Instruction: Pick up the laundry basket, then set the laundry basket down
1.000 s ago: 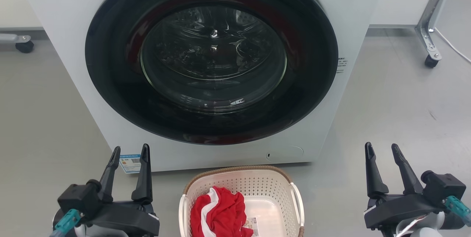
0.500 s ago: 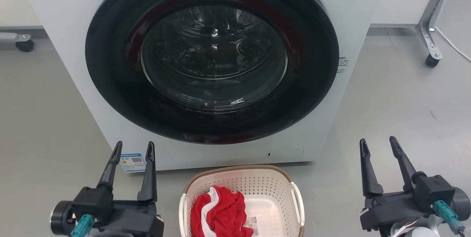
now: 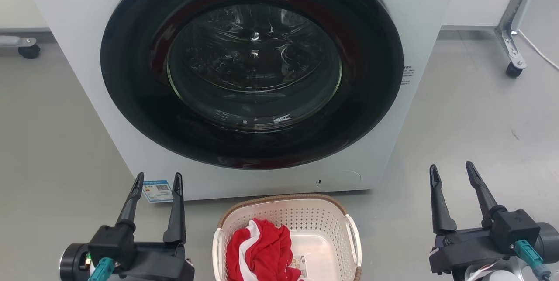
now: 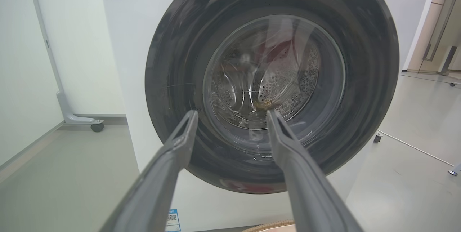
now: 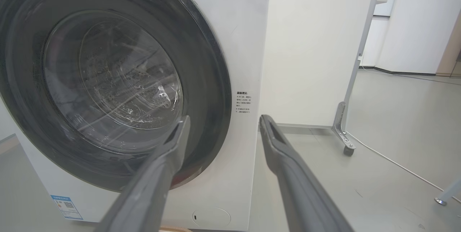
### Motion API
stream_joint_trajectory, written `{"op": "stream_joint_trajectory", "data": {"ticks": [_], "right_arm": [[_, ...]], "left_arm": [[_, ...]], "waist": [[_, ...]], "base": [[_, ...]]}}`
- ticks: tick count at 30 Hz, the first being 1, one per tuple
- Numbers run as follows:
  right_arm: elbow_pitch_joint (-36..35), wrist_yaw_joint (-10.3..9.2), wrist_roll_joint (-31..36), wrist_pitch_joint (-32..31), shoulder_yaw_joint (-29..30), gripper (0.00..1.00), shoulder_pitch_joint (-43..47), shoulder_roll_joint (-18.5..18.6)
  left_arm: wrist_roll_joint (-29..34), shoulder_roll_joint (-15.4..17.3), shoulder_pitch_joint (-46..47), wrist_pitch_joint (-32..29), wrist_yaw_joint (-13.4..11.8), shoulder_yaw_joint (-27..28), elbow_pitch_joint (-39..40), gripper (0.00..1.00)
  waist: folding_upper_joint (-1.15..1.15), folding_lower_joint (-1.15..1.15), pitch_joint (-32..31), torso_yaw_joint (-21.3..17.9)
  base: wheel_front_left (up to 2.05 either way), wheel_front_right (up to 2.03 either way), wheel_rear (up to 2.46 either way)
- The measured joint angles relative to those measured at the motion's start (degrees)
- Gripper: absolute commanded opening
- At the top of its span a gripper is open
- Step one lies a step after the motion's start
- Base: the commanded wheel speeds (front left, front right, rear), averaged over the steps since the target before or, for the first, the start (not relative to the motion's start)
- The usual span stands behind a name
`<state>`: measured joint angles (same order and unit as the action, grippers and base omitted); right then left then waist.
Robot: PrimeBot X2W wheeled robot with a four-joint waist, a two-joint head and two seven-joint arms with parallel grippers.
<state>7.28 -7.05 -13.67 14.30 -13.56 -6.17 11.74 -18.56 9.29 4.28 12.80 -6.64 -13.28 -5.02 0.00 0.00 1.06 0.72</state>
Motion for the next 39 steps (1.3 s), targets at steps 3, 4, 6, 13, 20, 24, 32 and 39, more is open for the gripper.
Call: {"op": "stream_joint_trajectory", "data": {"ticks": [3,4,6,13,20,24,32,39], "right_arm": [[0.1,0.0,0.0,0.0,0.0,1.0,0.1,-0.1],[0.1,0.0,0.0,0.0,0.0,1.0,0.1,-0.1],[0.1,0.0,0.0,0.0,0.1,1.0,0.3,-0.1],[0.3,0.0,0.0,0.0,0.2,1.0,0.5,-0.1],[0.4,0.0,0.0,0.0,0.2,1.0,0.6,-0.2],[0.5,0.01,-0.1,0.0,0.3,1.0,0.6,-0.2],[0.7,0.11,-0.1,0.0,0.3,1.0,0.6,-0.3],[0.5,0.51,-0.1,0.0,0.2,1.0,0.6,-0.3]], "left_arm": [[0.0,-0.1,-0.1,-0.4,0.0,0.4,-0.2,1.0],[0.0,-0.1,-0.1,-0.5,0.0,0.4,-0.2,1.0],[0.0,-0.2,-0.1,-0.6,0.0,0.5,-0.2,1.0],[0.0,-0.3,-0.1,-1.2,-0.2,0.8,-0.3,1.0],[0.0,-0.4,-0.1,-1.6,-0.3,1.1,-0.5,1.0],[0.0,-0.5,-0.1,-1.8,-0.4,1.1,-0.5,1.0],[0.0,-0.5,-0.1,-2.2,-0.4,1.2,-0.5,1.0],[0.1,-0.5,-0.1,-2.6,-0.4,0.8,-0.2,1.0]], "waist": [[0.0,0.0,0.0,0.0],[0.0,0.0,0.1,0.0],[0.0,0.0,0.1,0.0],[0.0,0.0,0.2,0.0],[0.0,0.0,0.3,0.0],[0.0,0.0,0.4,0.1],[0.0,0.0,0.8,0.1],[0.0,0.0,2.3,0.2]], "base": [[0.0,0.0,0.0],[0.0,0.0,0.0],[0.0,0.0,0.0],[0.0,0.0,0.0],[0.0,0.0,0.0],[0.0,0.0,0.0],[0.0,0.0,0.0],[0.0,0.0,0.0]]}}
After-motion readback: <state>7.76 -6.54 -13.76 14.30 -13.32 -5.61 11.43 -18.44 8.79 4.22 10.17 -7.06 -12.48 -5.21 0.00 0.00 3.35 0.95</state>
